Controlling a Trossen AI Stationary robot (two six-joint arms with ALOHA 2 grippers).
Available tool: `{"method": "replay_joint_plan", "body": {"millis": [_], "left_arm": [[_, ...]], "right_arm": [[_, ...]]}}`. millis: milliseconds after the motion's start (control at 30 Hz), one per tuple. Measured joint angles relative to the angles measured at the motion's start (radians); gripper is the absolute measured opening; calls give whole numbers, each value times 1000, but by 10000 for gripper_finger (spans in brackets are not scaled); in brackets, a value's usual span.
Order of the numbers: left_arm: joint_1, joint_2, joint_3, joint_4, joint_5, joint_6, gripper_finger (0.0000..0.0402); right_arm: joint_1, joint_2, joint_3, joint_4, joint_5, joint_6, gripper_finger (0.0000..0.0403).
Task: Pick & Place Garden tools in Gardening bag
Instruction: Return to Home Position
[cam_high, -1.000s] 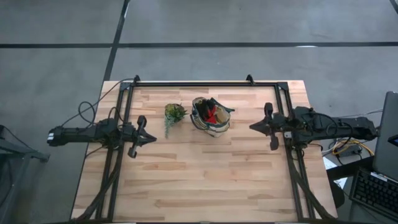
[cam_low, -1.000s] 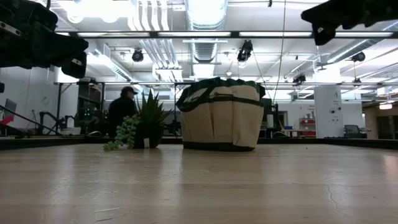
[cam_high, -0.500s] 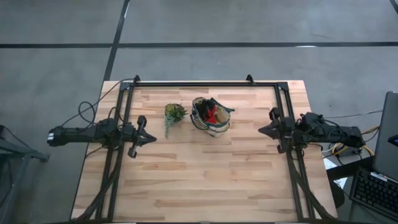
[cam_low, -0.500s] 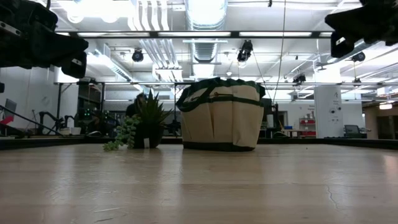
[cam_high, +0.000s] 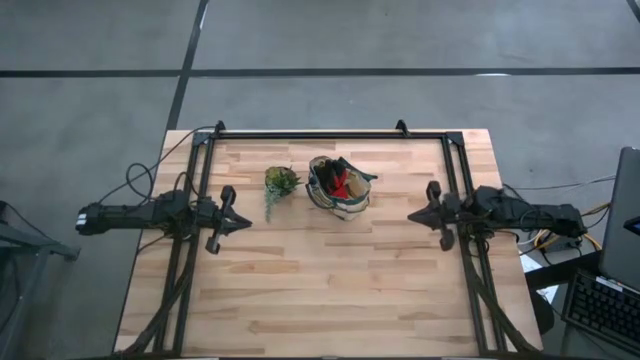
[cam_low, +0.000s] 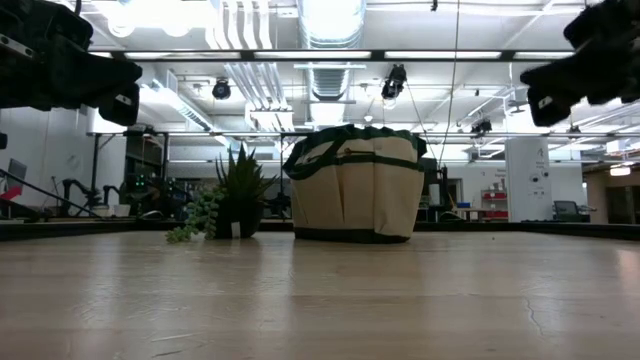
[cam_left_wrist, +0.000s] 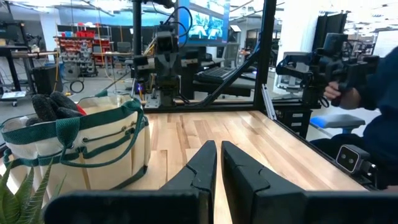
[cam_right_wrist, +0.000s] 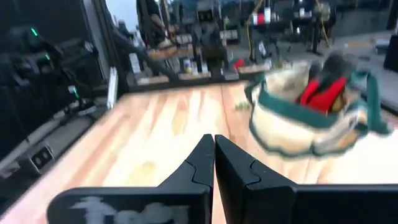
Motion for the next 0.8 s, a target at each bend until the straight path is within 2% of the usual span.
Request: {"method": "replay_joint_plan", "body": {"millis": [133, 267, 433, 567, 800], "left_arm": [[0, 0, 0, 0, 0, 0, 28], [0, 0, 0, 0, 0, 0, 28], [0, 0, 0, 0, 0, 0, 28], [0, 0, 0, 0, 0, 0, 28], [0, 0, 0, 0, 0, 0, 28]], "right_arm": [[0, 2, -36, 27, 10, -3, 8], [0, 14, -45, 51, 48, -99, 9], [0, 22, -47, 57, 56, -117, 9], [0, 22, -47, 57, 56, -112, 8], [0, 22, -47, 57, 55, -4, 9]]}}
